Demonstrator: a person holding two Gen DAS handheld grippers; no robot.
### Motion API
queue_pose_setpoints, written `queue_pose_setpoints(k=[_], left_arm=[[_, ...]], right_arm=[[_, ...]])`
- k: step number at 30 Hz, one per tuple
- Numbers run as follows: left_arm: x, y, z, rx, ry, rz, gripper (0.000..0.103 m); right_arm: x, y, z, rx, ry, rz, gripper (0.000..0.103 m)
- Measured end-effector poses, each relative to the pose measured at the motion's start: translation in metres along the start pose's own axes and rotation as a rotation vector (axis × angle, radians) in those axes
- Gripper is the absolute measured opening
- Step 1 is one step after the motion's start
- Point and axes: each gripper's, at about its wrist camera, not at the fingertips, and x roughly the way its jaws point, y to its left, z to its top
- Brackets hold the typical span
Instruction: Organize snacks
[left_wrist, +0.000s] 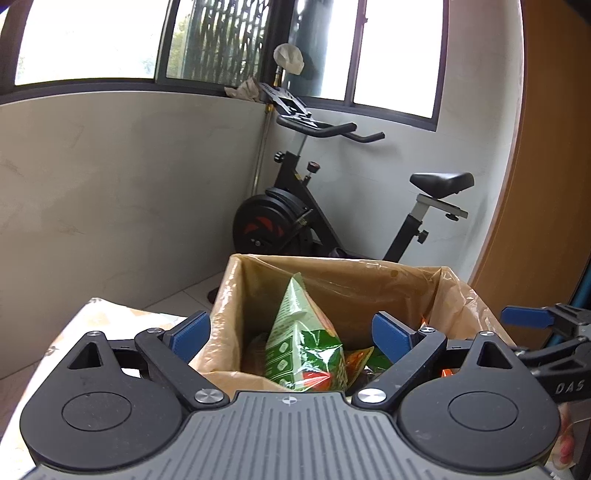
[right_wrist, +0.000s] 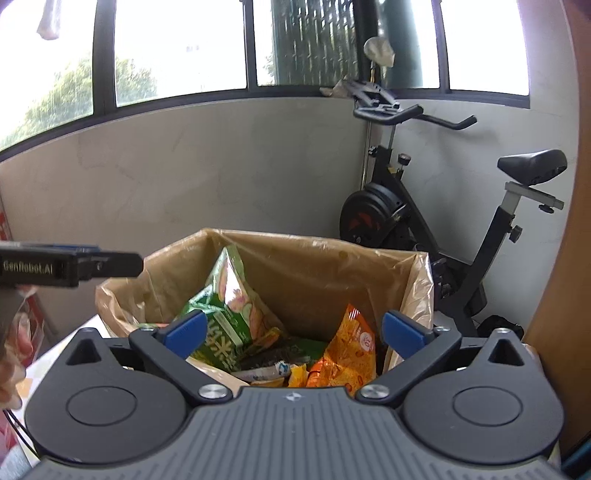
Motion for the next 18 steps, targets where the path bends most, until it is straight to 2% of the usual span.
queue_pose_setpoints(k=[8, 18], left_arm=[[-0.034, 0.0, 0.0, -0.004, -0.025, 0.062, 0.096], [-0.074, -0.008, -0.008, 0.051, -0.081, 0.108, 0.097]], right_arm=[[-0.039, 0.013, 0.006, 0.052, -0.066, -0.002, 0.103], [-0.073, 0.028, 0.003, 0.089, -0.082, -0.015, 0.103]])
